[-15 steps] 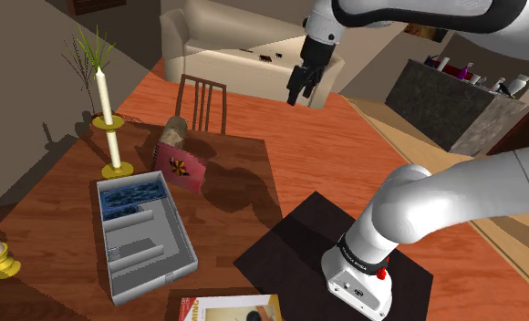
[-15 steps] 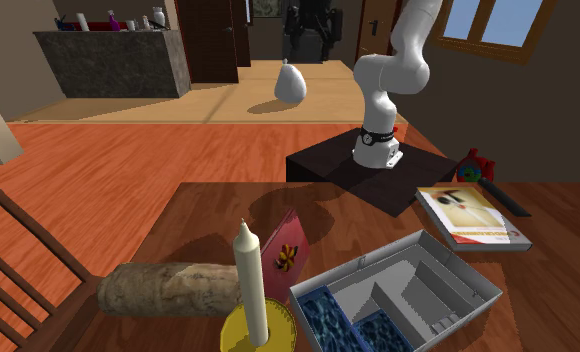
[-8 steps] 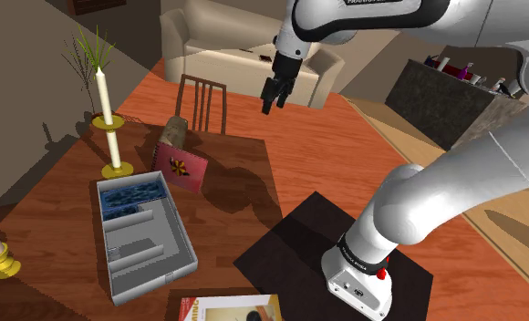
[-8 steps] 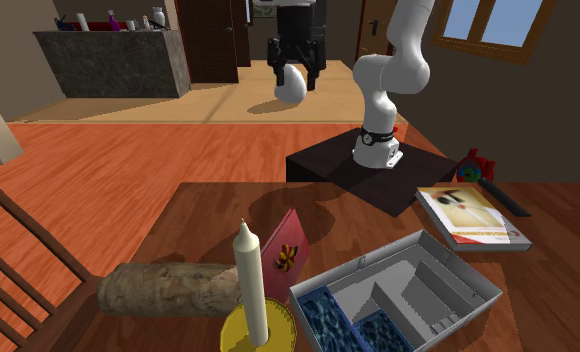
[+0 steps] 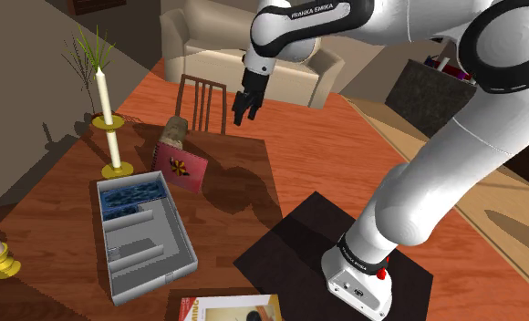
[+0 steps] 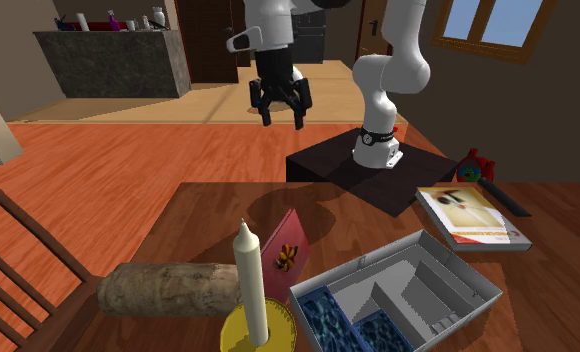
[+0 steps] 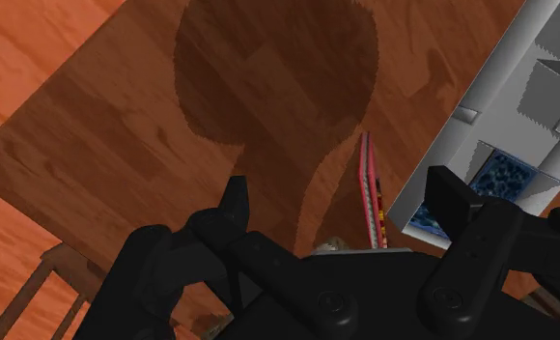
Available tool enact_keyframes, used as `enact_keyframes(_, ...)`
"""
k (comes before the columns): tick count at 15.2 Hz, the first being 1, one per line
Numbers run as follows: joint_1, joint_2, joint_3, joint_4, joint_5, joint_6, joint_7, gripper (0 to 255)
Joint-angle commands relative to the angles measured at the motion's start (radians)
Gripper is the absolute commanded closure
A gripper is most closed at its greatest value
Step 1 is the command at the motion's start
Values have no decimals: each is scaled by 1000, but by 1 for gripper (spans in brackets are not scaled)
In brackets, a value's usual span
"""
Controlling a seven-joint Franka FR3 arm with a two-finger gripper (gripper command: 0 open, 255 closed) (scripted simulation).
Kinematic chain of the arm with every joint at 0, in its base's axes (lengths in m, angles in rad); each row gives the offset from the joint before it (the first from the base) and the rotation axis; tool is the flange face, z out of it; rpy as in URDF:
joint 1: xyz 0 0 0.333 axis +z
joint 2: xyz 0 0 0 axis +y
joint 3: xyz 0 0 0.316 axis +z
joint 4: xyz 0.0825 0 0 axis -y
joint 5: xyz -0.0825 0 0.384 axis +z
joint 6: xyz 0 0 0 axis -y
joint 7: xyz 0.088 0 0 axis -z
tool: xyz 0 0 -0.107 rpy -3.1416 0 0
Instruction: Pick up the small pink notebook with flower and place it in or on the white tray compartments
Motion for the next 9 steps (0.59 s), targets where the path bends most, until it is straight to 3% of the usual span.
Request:
enact_keyframes(1,10,76,1,36,38,24,-31,0)
enact_keyframes(9,22,380,34,243,177,54,-145,0)
